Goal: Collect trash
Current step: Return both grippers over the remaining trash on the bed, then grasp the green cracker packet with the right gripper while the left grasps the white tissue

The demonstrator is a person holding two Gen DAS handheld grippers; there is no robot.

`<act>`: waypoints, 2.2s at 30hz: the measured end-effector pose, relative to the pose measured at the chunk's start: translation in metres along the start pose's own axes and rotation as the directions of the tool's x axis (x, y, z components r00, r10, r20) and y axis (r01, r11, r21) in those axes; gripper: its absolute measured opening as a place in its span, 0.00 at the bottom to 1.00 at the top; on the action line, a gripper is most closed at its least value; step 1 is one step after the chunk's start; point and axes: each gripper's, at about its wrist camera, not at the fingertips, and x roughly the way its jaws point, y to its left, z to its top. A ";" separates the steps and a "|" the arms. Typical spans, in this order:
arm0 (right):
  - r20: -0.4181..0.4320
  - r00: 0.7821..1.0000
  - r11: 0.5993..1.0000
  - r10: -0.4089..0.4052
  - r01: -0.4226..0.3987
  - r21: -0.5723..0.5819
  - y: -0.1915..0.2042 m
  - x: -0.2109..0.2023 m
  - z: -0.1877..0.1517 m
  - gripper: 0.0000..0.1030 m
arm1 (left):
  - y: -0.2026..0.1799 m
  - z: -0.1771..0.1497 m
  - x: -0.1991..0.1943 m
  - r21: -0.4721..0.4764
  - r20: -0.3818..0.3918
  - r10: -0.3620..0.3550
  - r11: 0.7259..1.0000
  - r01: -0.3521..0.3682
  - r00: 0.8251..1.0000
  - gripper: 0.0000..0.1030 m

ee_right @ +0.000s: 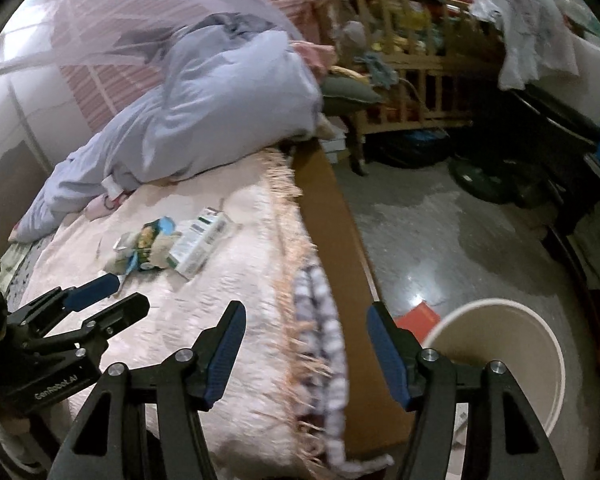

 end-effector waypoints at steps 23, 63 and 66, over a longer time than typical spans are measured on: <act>-0.041 0.997 0.988 0.063 -0.068 -0.139 0.088 0.034 0.019 0.61 | 0.146 -0.045 -0.028 -0.202 -0.037 0.161 0.965 -0.165 0.986 0.57; -0.287 0.927 0.898 0.241 -0.325 -0.297 0.234 0.255 0.066 0.62 | 0.263 -0.048 0.062 -0.394 -0.150 0.125 0.902 -0.175 0.981 0.57; -0.292 0.923 0.893 0.251 -0.338 -0.297 0.237 0.263 0.064 0.44 | 0.264 -0.048 0.077 -0.418 -0.146 0.114 0.893 -0.166 0.983 0.57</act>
